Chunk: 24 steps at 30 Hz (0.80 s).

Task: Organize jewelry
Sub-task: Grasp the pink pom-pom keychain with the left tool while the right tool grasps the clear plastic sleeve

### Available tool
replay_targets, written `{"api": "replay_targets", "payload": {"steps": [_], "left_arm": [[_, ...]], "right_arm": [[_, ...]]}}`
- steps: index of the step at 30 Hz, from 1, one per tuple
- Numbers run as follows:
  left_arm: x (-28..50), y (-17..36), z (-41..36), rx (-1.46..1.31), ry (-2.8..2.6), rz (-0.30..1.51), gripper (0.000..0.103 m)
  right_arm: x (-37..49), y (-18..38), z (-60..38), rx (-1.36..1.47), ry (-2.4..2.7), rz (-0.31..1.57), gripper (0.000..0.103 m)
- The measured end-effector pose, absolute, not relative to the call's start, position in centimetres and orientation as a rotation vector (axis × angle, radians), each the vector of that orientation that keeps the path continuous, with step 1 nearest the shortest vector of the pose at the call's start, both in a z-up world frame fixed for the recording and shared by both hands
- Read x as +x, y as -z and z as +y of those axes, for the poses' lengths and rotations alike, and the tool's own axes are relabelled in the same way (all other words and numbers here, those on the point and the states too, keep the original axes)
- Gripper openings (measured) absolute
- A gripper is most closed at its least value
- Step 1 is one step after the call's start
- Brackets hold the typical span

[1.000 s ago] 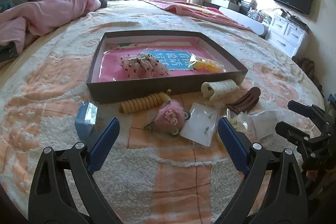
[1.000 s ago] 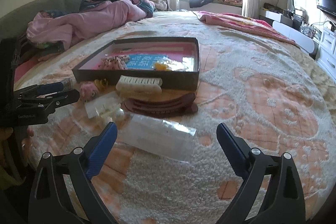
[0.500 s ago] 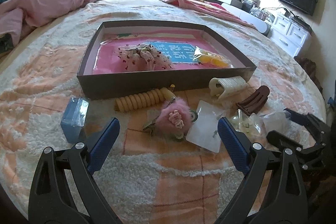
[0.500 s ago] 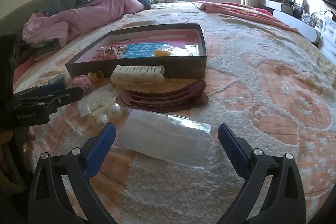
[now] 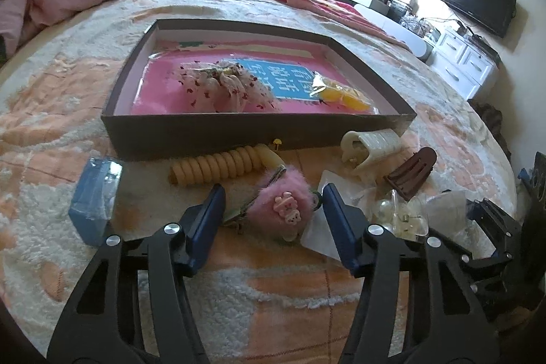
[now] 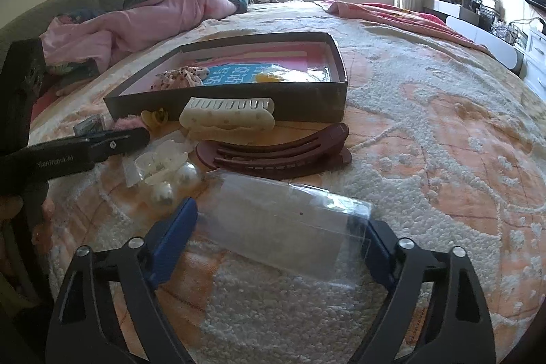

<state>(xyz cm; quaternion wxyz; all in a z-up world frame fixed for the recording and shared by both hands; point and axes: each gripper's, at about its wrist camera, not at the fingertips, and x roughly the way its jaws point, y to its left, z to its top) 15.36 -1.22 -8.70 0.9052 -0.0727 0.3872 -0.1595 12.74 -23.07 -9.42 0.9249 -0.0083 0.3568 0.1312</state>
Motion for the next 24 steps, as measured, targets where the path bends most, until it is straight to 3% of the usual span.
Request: {"api": "replay_targets", "payload": {"steps": [21, 23, 24], "left_arm": [[14.6, 7.2, -1.3, -0.123, 0.353, 0.778, 0.046], [14.5, 6.9, -1.2, -0.125, 0.350, 0.775, 0.028], [14.4, 6.9, -1.1, -0.127, 0.344, 0.774, 0.028]], "right_arm": [[11.9, 8.3, -24.2, 0.010, -0.283, 0.696, 0.062], [11.8, 8.1, -24.2, 0.006, -0.283, 0.687, 0.061], [11.7, 7.8, -24.1, 0.006, -0.286, 0.684, 0.061]]}}
